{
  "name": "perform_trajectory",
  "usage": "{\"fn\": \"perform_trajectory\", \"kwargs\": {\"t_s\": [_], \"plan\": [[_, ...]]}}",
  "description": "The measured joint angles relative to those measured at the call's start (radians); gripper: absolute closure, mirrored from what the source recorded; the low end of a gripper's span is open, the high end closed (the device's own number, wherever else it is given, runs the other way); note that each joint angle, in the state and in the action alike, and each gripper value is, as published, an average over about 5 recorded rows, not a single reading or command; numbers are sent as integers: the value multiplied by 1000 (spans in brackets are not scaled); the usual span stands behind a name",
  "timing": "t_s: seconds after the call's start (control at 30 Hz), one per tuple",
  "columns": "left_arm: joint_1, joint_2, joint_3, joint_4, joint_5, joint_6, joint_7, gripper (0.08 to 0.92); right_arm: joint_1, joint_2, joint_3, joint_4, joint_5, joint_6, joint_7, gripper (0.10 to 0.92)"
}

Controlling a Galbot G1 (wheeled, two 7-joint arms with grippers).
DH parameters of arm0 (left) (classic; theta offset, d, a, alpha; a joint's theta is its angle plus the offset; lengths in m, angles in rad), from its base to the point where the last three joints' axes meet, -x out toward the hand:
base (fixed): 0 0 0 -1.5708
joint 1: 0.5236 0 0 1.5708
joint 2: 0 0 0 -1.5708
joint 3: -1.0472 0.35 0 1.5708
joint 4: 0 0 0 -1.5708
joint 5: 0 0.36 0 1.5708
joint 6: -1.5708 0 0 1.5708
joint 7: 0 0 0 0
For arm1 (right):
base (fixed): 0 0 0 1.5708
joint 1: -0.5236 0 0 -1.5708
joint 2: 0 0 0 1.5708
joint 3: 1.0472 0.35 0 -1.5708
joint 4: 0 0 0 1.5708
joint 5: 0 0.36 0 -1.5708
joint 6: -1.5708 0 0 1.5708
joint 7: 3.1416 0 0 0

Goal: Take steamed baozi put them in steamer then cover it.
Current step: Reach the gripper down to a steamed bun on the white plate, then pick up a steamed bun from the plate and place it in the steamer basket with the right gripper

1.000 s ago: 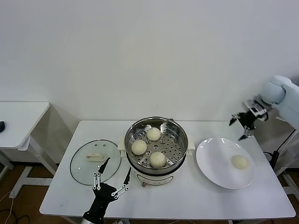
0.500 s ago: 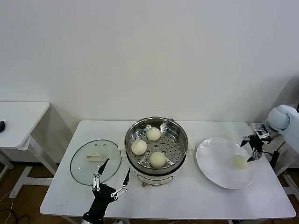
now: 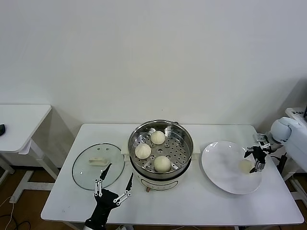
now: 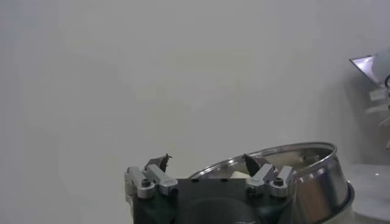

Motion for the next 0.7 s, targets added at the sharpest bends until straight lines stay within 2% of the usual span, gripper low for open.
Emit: {"fn": "perform_trajectory", "kwargs": {"t_s": [0.43,0.7], "plan": [[-3,-2,2,3,1,-1,0,177,-10,9,4,-9,-14,0,9,341],[-13,-4,11,3,1,-1,-1,177,54,-2,-37,28,-3,0,-19,379]]}}
